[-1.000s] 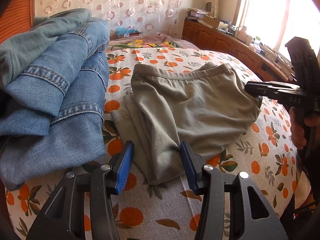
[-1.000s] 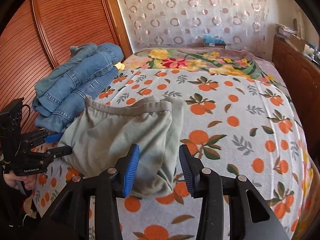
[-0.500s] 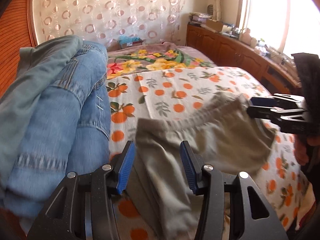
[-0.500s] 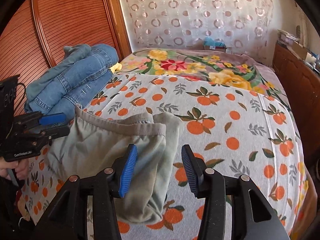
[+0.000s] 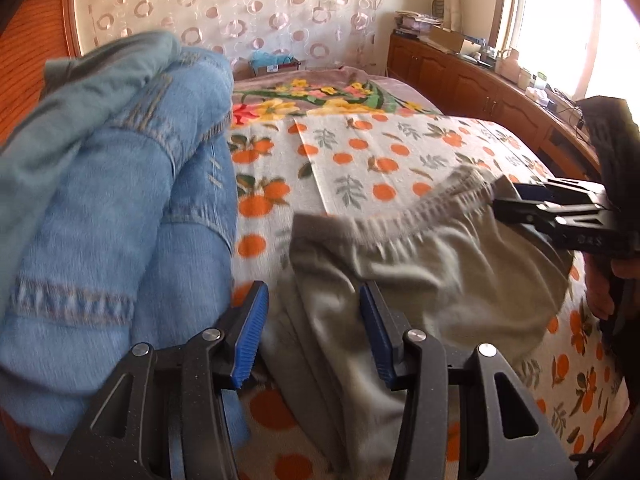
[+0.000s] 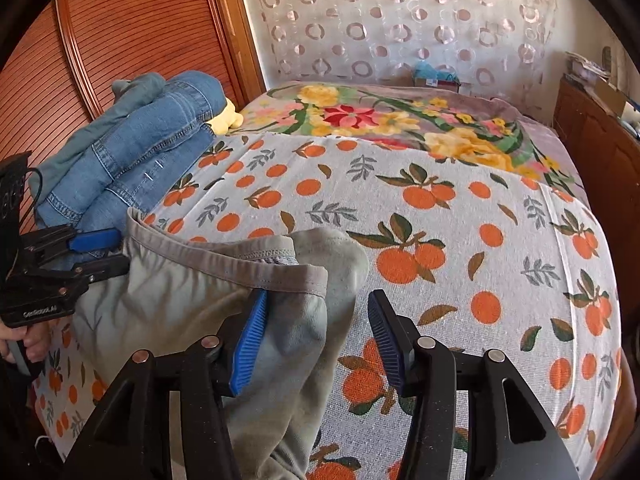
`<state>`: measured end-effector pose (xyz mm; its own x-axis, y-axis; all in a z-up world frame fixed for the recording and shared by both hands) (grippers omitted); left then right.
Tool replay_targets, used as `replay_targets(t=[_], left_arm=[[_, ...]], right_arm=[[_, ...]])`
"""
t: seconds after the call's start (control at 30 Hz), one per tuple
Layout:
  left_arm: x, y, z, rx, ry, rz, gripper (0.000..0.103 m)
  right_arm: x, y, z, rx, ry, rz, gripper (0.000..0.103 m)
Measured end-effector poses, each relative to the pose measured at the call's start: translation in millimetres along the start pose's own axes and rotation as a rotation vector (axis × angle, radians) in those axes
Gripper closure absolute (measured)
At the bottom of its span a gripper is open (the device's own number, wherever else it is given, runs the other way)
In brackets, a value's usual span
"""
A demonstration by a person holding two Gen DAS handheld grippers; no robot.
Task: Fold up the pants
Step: 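Lower both tools onto the folded grey-green pants and close them on it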
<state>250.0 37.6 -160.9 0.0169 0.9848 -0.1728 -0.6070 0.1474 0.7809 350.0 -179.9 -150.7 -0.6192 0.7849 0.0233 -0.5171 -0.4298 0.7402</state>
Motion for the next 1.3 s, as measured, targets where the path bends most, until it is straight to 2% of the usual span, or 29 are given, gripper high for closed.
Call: replay_targets(t=[0.2, 0.23, 0.27, 0.37, 0.5, 0.63, 0.83, 1.17, 1.27, 1.3], left_arm=[[0.2, 4.1, -10.2, 0.012, 0.011, -0.01, 0.054], [0.8, 3.9, -9.7, 0.012, 0.012, -0.009, 0.054], [-0.4, 3.8, -9.5, 0.011, 0.012, -0.008, 0.054], [-1.6, 3.4, -10.0, 0.011, 0.009, -0.005, 0.054], [-2.8, 3.8, -9.8, 0.014, 0.011, -0.011, 0.054], [-7.2, 4.0, -6.9, 0.015, 0.017, -0.037, 0.054], [-11.5, -4.6, -1.3, 0.022, 0.016, -0.033, 0.054], [-10.8, -7.8, -3.5, 0.012, 0.027, -0.025, 0.054], [-13.8, -5.8, -5.6, 0.012, 0.028, -0.049, 0.061], [-14.7, -5.1, -6.4, 0.012, 0.028, -0.058, 0.067]], right_arm=[[3.7, -1.1, -1.8, 0.006, 0.028, 0.013, 0.05], [5.2, 0.1, -2.7, 0.008, 0.03, 0.025, 0.059], [7.6, 1.3, -3.7, 0.009, 0.031, 0.047, 0.074], [13.0, 5.1, -5.8, 0.011, 0.049, 0.074, 0.092], [5.8, 20.0, -7.5, -0.018, 0.03, 0.068, 0.094], [-4.5, 37.2, -16.3, -0.025, 0.023, 0.016, 0.094], [-6.4, 37.2, -28.5, 0.006, 0.02, -0.001, 0.094], [-6.7, 32.3, -30.0, -0.004, 0.011, -0.004, 0.091], [-7.6, 30.1, -29.6, -0.009, 0.014, -0.006, 0.088], [-7.7, 29.9, -30.0, -0.012, 0.013, -0.005, 0.088]])
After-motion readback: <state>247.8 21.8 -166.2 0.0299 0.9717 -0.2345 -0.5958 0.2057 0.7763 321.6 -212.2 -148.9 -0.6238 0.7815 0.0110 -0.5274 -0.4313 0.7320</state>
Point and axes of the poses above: each gripper's, at about its wrist camera, not at the fingertips, and y roughly against the way its jaws point, x to its left, z to its top, the point moved 8 cm from there along -y, roughly the way its jaws point, and after that the axes turned 11 degrees about y, right-handed, at the moved point
